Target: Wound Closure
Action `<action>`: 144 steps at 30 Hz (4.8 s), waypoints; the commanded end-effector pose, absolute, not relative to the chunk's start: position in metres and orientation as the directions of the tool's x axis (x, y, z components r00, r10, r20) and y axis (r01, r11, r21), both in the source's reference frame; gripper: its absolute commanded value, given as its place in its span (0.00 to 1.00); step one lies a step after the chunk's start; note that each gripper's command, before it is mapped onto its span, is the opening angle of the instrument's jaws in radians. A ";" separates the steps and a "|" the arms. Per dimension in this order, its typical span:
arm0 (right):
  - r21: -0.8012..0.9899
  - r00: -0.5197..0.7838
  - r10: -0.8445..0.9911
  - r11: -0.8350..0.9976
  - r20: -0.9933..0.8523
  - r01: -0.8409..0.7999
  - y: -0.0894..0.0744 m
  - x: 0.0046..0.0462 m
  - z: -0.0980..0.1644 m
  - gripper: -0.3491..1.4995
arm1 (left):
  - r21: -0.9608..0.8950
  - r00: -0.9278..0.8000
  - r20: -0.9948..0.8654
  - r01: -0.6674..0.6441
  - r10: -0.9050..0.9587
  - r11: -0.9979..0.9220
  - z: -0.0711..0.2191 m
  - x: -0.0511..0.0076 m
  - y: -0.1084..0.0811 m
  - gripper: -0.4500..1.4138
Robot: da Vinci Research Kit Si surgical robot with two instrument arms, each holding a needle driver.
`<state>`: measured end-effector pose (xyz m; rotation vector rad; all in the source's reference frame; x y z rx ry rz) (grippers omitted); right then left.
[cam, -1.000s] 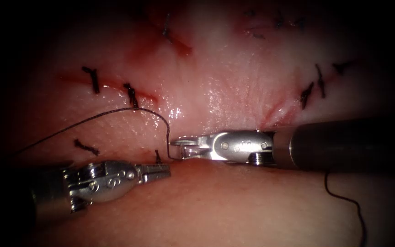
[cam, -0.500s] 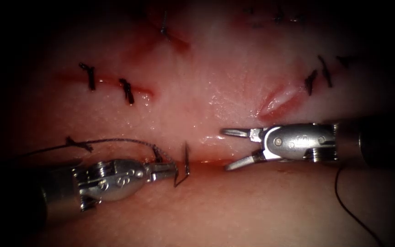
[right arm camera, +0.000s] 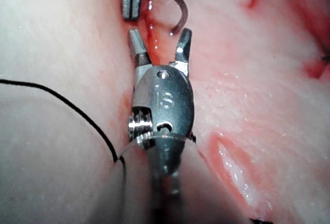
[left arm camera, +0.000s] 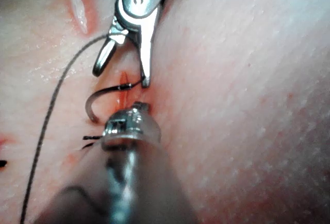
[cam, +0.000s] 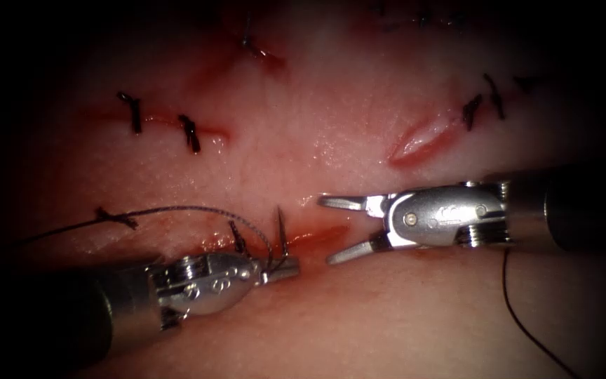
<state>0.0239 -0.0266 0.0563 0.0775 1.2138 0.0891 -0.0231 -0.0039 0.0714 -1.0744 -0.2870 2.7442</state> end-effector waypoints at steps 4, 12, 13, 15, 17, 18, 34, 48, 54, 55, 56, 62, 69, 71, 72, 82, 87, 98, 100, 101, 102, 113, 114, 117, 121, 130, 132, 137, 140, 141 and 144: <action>0.047 0.312 0.056 0.998 -0.948 -0.038 -0.026 0.0276 0.057 0.75 | -0.246 -0.723 -0.652 -0.083 0.228 -0.966 0.072 -0.0230 -0.004 0.25; -0.046 0.273 -0.033 0.998 -0.961 -0.041 -0.024 0.0301 0.057 0.73 | -0.245 -0.733 -0.648 -0.058 0.208 -0.968 0.072 -0.0213 -0.005 0.25; -0.061 0.266 -0.049 0.997 -0.963 -0.037 -0.024 0.0302 0.057 0.71 | -0.248 -0.733 -0.647 -0.061 0.213 -0.967 0.072 -0.0213 -0.006 0.25; -0.074 0.259 -0.063 0.997 -0.964 -0.032 -0.024 0.0304 0.056 0.69 | -0.249 -0.734 -0.645 -0.060 0.212 -0.967 0.072 -0.0213 -0.006 0.25; -0.095 0.252 -0.085 0.995 -0.964 -0.026 -0.024 0.0304 0.056 0.65 | -0.249 -0.734 -0.645 -0.060 0.212 -0.967 0.072 -0.0213 -0.006 0.25; -0.101 0.251 -0.092 0.995 -0.964 -0.023 -0.024 0.0304 0.056 0.65 | -0.249 -0.734 -0.645 -0.060 0.212 -0.967 0.072 -0.0213 -0.006 0.25; -0.206 0.261 -0.217 0.976 -0.941 0.068 -0.024 0.0304 0.057 0.00 | -0.252 -0.733 -0.646 -0.058 0.213 -0.966 0.072 -0.0212 -0.006 0.26; 0.190 0.365 0.152 0.979 -0.919 0.072 -0.021 0.0321 0.059 0.00 | -0.254 -0.733 -0.644 -0.067 0.221 -0.965 0.073 -0.0216 -0.005 0.26; 0.295 0.391 0.267 0.955 -0.881 0.013 -0.019 0.0334 0.059 0.00 | -0.258 -0.738 -0.635 -0.072 0.226 -0.963 0.074 -0.0216 -0.005 0.26; 0.334 0.396 0.314 0.942 -0.863 -0.018 -0.019 0.0335 0.059 0.00 | -0.257 -0.739 -0.635 -0.072 0.225 -0.964 0.074 -0.0216 -0.006 0.26; 0.346 0.401 0.326 0.938 -0.856 -0.026 -0.019 0.0335 0.059 0.00 | -0.257 -0.741 -0.634 -0.071 0.223 -0.964 0.074 -0.0216 -0.006 0.26; 0.410 0.422 0.416 0.905 -0.806 -0.108 -0.018 0.0333 0.059 0.00 | -0.266 -0.748 -0.625 -0.065 0.223 -0.962 0.074 -0.0218 -0.007 0.26; 0.560 0.366 0.601 0.798 -0.710 -0.225 -0.017 0.0330 0.059 0.00 | -0.270 -0.752 -0.622 -0.053 0.216 -0.962 0.075 -0.0219 -0.007 0.26; 0.604 0.345 0.653 0.757 -0.674 -0.250 -0.017 0.0330 0.059 0.00 | -0.270 -0.752 -0.622 -0.053 0.216 -0.962 0.075 -0.0218 -0.008 0.27; 0.615 0.340 0.666 0.745 -0.664 -0.259 -0.017 0.0330 0.059 0.00 | -0.270 -0.752 -0.622 -0.052 0.216 -0.962 0.075 -0.0218 -0.008 0.27; 0.605 0.297 0.699 0.714 -0.651 -0.354 -0.015 0.0329 0.058 0.00 | -0.271 -0.754 -0.621 -0.050 0.214 -0.961 0.074 -0.0218 -0.008 0.27; 0.627 0.255 0.737 0.670 -0.626 -0.398 -0.014 0.0331 0.058 0.00 | -0.272 -0.755 -0.620 -0.048 0.213 -0.961 0.074 -0.0218 -0.008 0.27; 0.837 0.187 0.924 0.382 -0.334 -0.392 -0.015 0.0343 0.058 0.00 | -0.272 -0.755 -0.621 -0.045 0.211 -0.961 0.074 -0.0214 -0.008 0.27; 0.870 0.164 0.953 0.300 -0.255 -0.392 -0.016 0.0342 0.059 0.00 | -0.272 -0.755 -0.621 -0.044 0.211 -0.961 0.074 -0.0214 -0.008 0.27; 0.881 0.158 0.963 0.263 -0.218 -0.393 -0.016 0.0342 0.059 0.00 | -0.272 -0.755 -0.621 -0.044 0.211 -0.961 0.074 -0.0214 -0.008 0.27; 0.888 0.152 0.971 0.233 -0.187 -0.396 -0.016 0.0341 0.059 0.00 | -0.272 -0.755 -0.621 -0.044 0.211 -0.961 0.074 -0.0214 -0.008 0.27; 0.919 0.100 0.988 -0.072 0.119 -0.387 -0.017 0.0329 0.059 0.00 | -0.273 -0.756 -0.620 -0.043 0.210 -0.961 0.074 -0.0214 -0.008 0.26; 0.919 0.101 0.986 -0.086 0.134 -0.384 -0.017 0.0329 0.059 0.00 | -0.273 -0.756 -0.620 -0.042 0.210 -0.961 0.074 -0.0214 -0.008 0.26; 0.921 0.118 0.976 -0.127 0.182 -0.367 -0.018 0.0329 0.059 0.00 | -0.273 -0.756 -0.620 -0.041 0.209 -0.961 0.074 -0.0212 -0.008 0.26; 0.921 0.147 0.959 -0.178 0.240 -0.347 -0.019 0.0329 0.058 0.00 | -0.275 -0.757 -0.619 -0.038 0.207 -0.961 0.074 -0.0210 -0.008 0.26; 0.921 0.207 0.918 -0.277 0.337 -0.272 -0.020 0.0330 0.058 0.00 | -0.277 -0.760 -0.618 -0.031 0.203 -0.960 0.074 -0.0205 -0.008 0.25; 0.923 0.237 0.905 -0.296 0.353 -0.246 -0.020 0.0331 0.058 0.00 | -0.277 -0.759 -0.619 -0.028 0.201 -0.960 0.074 -0.0203 -0.008 0.25; 0.932 0.306 0.884 -0.304 0.354 -0.198 -0.022 0.0336 0.057 0.00 | -0.280 -0.762 -0.618 -0.020 0.196 -0.960 0.074 -0.0198 -0.008 0.25; 0.933 0.328 0.876 -0.311 0.355 -0.180 -0.023 0.0339 0.057 0.00 | -0.280 -0.761 -0.619 -0.018 0.195 -0.960 0.074 -0.0196 -0.008 0.25; 0.933 0.335 0.872 -0.314 0.356 -0.175 -0.023 0.0340 0.057 0.00 | -0.280 -0.761 -0.619 -0.018 0.195 -0.960 0.074 -0.0196 -0.008 0.25; 0.929 0.343 0.864 -0.326 0.368 -0.175 -0.024 0.0341 0.057 0.00 | -0.282 -0.762 -0.617 -0.016 0.194 -0.959 0.074 -0.0196 -0.008 0.25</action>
